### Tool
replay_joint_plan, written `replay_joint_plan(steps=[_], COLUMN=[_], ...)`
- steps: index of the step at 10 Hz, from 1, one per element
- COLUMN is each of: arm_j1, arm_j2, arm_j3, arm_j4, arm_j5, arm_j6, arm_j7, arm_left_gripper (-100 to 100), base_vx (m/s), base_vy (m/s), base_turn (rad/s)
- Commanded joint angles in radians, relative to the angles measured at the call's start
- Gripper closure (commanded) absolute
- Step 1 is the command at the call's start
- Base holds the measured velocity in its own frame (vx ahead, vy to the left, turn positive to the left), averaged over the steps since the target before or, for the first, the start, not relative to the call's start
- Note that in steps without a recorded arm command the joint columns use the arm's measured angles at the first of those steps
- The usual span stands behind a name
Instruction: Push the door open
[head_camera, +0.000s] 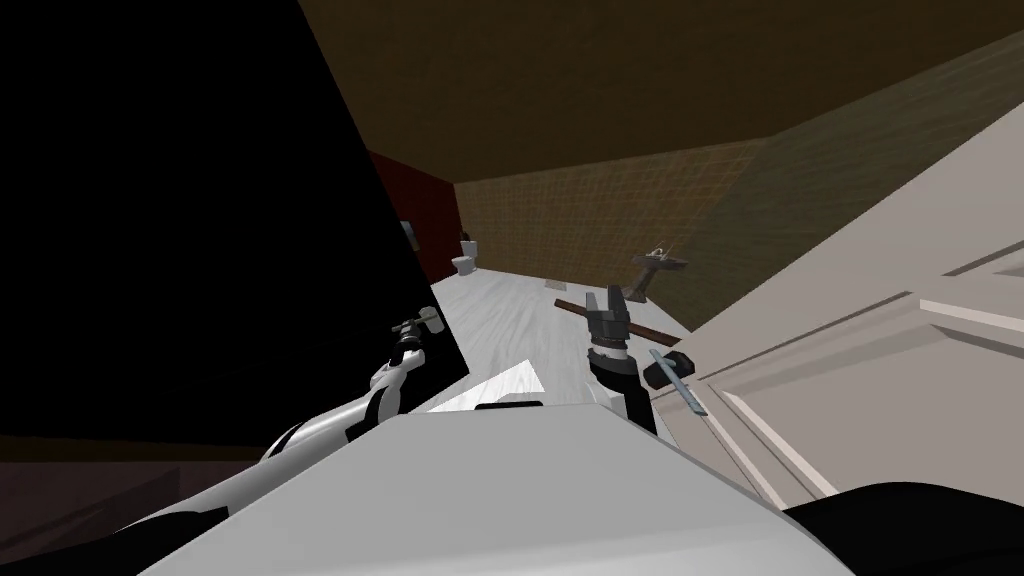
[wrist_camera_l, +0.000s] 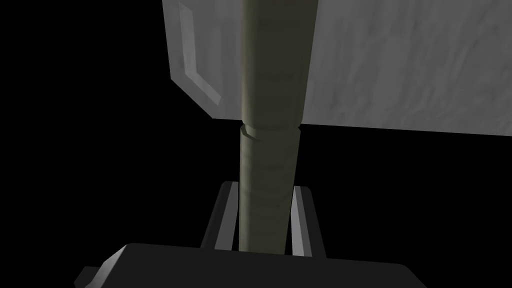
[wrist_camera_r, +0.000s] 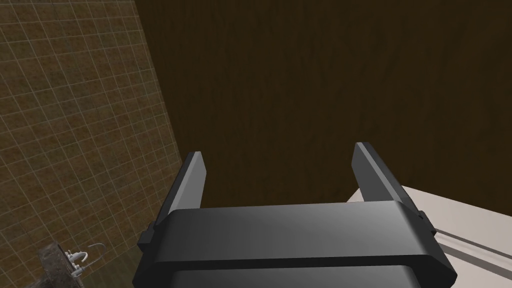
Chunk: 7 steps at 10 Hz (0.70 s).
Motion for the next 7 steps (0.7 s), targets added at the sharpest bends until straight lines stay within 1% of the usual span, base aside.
replay_joint_plan(steps=[1, 3, 5, 6, 7], arm_j1=[-0.018, -0.012, -0.007, -0.007, -0.004], arm_j2=[0.014, 0.024, 0.03, 0.03, 0.035], arm_j3=[0.003, 0.027, 0.043, 0.043, 0.056], arm_j4=[0.038, 0.042, 0.045, 0.045, 0.047], arm_j5=[0.001, 0.011, 0.017, 0.017, 0.022], arm_j6=[-0.019, -0.021, -0.022, -0.022, -0.023], arm_j7=[0.001, -0.01, -0.017, -0.017, -0.022], arm_left_gripper=[100, 100, 100, 100, 100], base_vx=[0.145, 0.155, 0.209, 0.131, 0.132], base_vy=[-0.008, -0.016, -0.037, -0.019, -0.02], base_turn=[0.035, 0.043, 0.064, 0.034, 0.034])
